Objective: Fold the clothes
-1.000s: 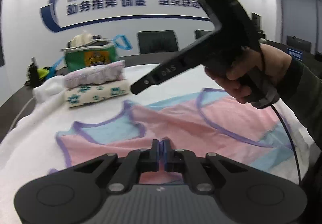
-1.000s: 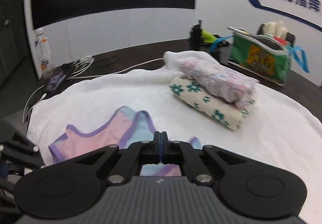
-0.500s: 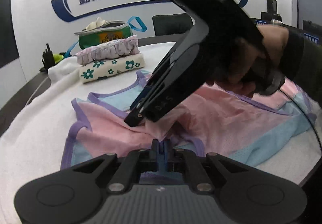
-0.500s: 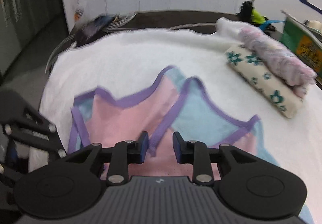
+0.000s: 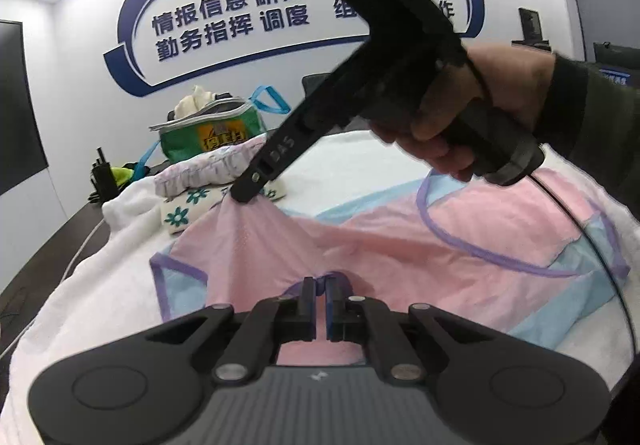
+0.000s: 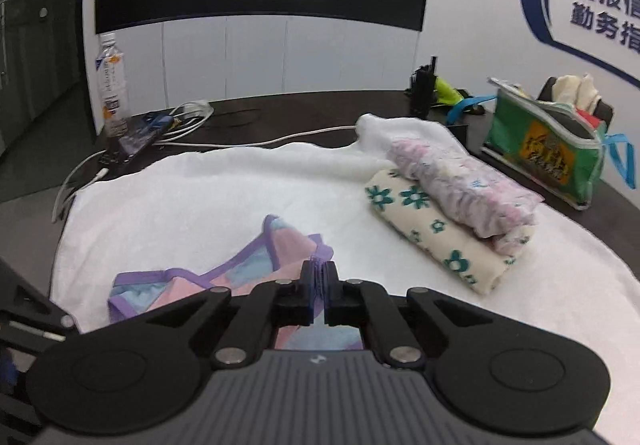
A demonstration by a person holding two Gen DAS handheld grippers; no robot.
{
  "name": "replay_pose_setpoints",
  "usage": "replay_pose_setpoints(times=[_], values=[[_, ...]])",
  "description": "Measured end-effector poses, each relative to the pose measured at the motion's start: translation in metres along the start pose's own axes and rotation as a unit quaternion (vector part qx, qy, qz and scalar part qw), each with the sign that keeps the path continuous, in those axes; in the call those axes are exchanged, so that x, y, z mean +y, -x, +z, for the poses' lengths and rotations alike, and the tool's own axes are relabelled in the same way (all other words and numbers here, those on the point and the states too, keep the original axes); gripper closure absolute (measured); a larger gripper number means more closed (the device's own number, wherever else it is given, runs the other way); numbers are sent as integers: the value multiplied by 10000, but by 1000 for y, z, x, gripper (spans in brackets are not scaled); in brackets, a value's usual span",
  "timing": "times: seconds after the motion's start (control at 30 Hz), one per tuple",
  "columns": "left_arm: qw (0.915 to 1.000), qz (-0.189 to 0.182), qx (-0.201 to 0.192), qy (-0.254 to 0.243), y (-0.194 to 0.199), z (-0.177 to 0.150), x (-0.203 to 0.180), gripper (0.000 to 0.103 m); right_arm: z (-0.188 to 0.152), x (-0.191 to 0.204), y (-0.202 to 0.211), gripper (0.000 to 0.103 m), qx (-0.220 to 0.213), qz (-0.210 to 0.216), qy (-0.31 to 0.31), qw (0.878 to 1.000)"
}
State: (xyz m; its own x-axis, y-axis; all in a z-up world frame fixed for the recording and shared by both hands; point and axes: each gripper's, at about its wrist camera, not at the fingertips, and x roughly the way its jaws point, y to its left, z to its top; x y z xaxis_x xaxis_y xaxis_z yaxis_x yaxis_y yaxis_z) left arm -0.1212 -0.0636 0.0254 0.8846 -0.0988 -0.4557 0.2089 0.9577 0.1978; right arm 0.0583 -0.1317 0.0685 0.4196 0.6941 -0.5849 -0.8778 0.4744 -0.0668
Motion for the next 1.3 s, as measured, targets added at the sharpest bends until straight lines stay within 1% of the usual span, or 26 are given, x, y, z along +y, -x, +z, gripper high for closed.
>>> replay_pose_setpoints(times=[0.07, 0.13, 0.2, 0.27, 0.33, 0.37, 0.4, 0.43, 0.47, 0.5, 0.57, 0.63, 0.7, 0.73, 0.77, 0.8, 0.83, 0.87, 0.9, 1.07, 1.13, 1.17, 1.2, 1.23, 1.27, 1.3], values=[[9999, -81, -14, -61, 1, 2, -4, 101, -5, -2, 2, 100, 50, 39, -34, 10000], [9992, -307, 77, -255, 1, 1, -13, 100, -11, -4, 6, 100, 99, 42, -91, 9999], [9972, -620, 153, -401, 2, -1, -21, 95, -22, -11, 12, 100, 199, -43, -233, 9995], [9911, -1298, 168, -224, 10, -5, -14, 79, -37, -19, 11, 97, 528, -158, -398, 9977], [9869, -1601, 165, 68, 18, -6, 10, 76, -51, -18, 10, 95, 791, -420, -466, 9949], [9842, -1752, 164, 214, 22, -7, 22, 76, -56, -17, 13, 94, 811, -546, -501, 9939], [9836, -1755, 165, 381, 25, -9, 38, 76, -59, -14, 20, 94, 722, -621, -547, 9939], [9865, -1519, 172, 581, 25, -12, 59, 72, -60, -9, 29, 92, 570, -660, -585, 9945], [9885, -1282, 179, 780, 25, -15, 81, 62, -60, -3, 39, 88, 376, -665, -603, 9952], [9895, -1034, 220, 991, 24, -18, 101, 59, -61, 6, 49, 80, 158, -583, -586, 9965], [9860, -661, 485, 1452, 12, -26, 133, 61, -64, 25, 58, 70, -43, -360, -534, 9979], [9809, -716, 625, 1694, 2, -29, 146, 62, -65, 42, 53, 69, 51, -246, -592, 9979], [9780, -954, 687, 1725, -3, -31, 148, 65, -69, 58, 43, 69, 234, -200, -698, 9971], [9767, -1075, 741, 1703, -4, -31, 147, 79, -72, 66, 38, 69, 341, -189, -758, 9964], [9754, -1173, 799, 1688, -5, -32, 146, 98, -75, 73, 34, 69, 419, -177, -797, 9958], [9741, -1233, 865, 1684, -7, -34, 147, 103, -79, 80, 31, 73, 472, -166, -814, 9954], [9733, -1262, 907, 1689, -6, -36, 148, 103, -83, 86, 29, 79, 520, -192, -785, 9954], [9732, -1233, 905, 1717, -4, -38, 152, 103, -87, 92, 27, 97, 564, -255, -713, 9955], [9728, -1201, 899, 1765, -2, -40, 158, 103, -90, 97, 29, 100, 566, -321, -656, 9957], [9688, -1184, 962, 1955, 10, -54, 186, 103, -94, 106, 61, 100, 390, -510, -584, 9962], [9682, -1141, 958, 2012, 9, -56, 188, 103, -95, 108, 68, 96, 361, -422, -562, 9969], [9652, -1236, 920, 2111, 10, -55, 190, 99, -94, 112, 71, 82, 275, -427, -519, 9974], [9627, -1364, 867, 2170, 10, -53, 191, 95, -92, 115, 73, 59, 159, -412, -493, 9978], [9607, -1544, 792, 2165, 10, -50, 190, 88, -91, 119, 74, 54, 23, -364, -475, 9982], [9601, -1659, 738, 2127, 10, -47, 188, 80, -88, 123, 72, 55, -81, -292, -463, 9985], [9620, -1671, 718, 2039, 9, -44, 185, 77, -85, 127, 68, 55, -164, -209, -465, 9986]])
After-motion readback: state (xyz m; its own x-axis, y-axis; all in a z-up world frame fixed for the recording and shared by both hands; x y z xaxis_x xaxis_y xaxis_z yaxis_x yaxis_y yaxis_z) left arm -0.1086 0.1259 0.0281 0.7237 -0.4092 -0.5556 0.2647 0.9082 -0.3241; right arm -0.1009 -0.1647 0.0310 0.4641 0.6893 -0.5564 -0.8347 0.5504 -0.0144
